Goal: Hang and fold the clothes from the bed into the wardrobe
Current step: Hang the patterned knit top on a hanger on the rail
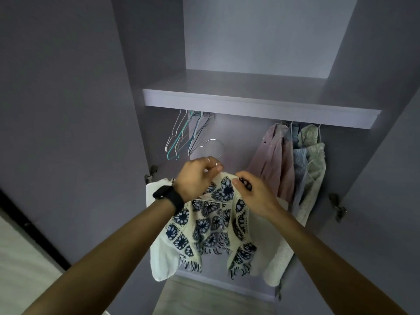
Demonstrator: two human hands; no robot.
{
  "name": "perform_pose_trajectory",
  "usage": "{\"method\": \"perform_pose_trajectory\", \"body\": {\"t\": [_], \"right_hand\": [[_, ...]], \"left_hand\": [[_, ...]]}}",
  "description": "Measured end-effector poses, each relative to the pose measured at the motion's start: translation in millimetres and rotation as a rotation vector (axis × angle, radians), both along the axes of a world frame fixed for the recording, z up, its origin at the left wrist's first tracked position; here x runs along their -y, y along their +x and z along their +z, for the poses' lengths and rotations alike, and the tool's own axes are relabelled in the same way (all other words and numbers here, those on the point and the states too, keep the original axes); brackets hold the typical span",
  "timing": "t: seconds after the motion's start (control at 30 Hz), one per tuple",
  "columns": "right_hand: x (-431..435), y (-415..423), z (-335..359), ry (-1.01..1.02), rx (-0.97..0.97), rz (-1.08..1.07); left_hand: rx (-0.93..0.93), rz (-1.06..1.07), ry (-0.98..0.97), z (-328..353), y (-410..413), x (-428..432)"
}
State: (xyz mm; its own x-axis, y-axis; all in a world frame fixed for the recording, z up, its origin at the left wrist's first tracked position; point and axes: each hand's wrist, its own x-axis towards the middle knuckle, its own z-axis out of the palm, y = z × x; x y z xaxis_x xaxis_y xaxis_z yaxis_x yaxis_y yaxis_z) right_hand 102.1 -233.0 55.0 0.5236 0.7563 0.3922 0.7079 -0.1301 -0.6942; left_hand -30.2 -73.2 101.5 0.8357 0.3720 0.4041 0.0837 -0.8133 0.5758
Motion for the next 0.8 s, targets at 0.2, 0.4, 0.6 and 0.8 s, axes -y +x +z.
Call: {"method": "perform_pose_trajectory", "body": {"t": [0.2,0.4,0.6,0.8], "right_hand": [[29,33,-9,-0.282,0.21,-0.071],[34,29,-6,-0.172,0.081,-0.025],[32,22,6,-0.039,0.302,-0.074],[40,30,5,-0.11,0.277,-0.009]], "left_hand": [[0.037,0.053,0.104,-3,-4,-6],[0.052,0.006,0.062,2,8,2],[0.059,0.014,0.105,8,18,12],[-0.011,0.061,0.107,1,28,14]]}}
